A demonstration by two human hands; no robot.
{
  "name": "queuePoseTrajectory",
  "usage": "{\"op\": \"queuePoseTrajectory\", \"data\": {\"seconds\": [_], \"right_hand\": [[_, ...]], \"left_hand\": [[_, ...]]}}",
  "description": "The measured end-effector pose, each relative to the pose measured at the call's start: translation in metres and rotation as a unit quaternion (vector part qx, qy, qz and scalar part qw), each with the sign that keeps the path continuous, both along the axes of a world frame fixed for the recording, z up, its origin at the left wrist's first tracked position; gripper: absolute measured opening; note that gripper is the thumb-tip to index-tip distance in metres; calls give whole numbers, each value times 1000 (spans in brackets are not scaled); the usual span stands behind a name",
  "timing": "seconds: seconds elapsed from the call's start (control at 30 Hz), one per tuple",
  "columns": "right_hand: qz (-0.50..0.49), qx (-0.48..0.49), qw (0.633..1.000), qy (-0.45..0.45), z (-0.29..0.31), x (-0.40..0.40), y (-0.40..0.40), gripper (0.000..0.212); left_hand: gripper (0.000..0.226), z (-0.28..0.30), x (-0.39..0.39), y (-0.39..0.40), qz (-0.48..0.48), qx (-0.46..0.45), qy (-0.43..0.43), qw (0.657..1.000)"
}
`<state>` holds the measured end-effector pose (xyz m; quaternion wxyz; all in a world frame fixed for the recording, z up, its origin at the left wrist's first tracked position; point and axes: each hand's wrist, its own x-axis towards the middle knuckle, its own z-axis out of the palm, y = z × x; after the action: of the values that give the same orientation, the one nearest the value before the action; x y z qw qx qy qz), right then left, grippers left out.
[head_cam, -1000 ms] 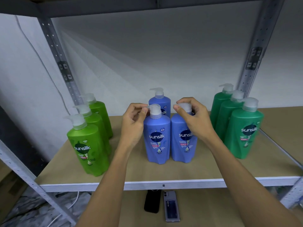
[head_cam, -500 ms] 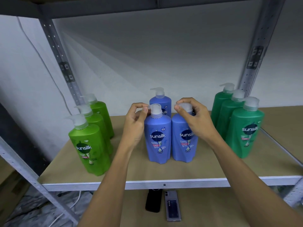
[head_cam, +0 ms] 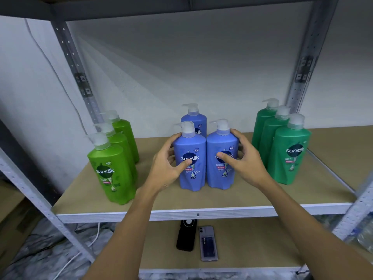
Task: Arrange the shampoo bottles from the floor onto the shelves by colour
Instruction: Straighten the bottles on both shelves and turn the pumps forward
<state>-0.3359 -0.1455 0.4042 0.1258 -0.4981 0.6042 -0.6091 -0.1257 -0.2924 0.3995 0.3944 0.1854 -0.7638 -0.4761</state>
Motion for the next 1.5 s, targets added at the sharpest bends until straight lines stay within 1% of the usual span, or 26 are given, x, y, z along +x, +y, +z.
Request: {"op": "queuePoseTrajectory", "data": {"seconds": [0.13,0.33,0.4,0.57,0.77,1.07,1.5], "right_hand": [[24,28,999,5,-1,-5,7,81],[36,30,999,-5,-3,-10,4,82],[40,35,999,-7,-4,-13,3,82],[47,51,998,4,-5,-19,1,83],[61,59,996,12,-6,-25,0,84],[81,65,994,15,-6,-29,-1,84],[71,73,994,32,-7,-28,1,89]], "left_hand": [[77,1,0,-1,11,3,10,1000],[77,2,-10,-9,71,-39,-4,997],[77,3,-17,-12,80,-36,-4,996],[73,2,-34,-23,72,-9,9,997],[74,-2,-45,-33,77,1,14,997],[75,-3,-54,-36,96,-16,8,995],[72,-4,-53,-34,79,4,13,997]]}}
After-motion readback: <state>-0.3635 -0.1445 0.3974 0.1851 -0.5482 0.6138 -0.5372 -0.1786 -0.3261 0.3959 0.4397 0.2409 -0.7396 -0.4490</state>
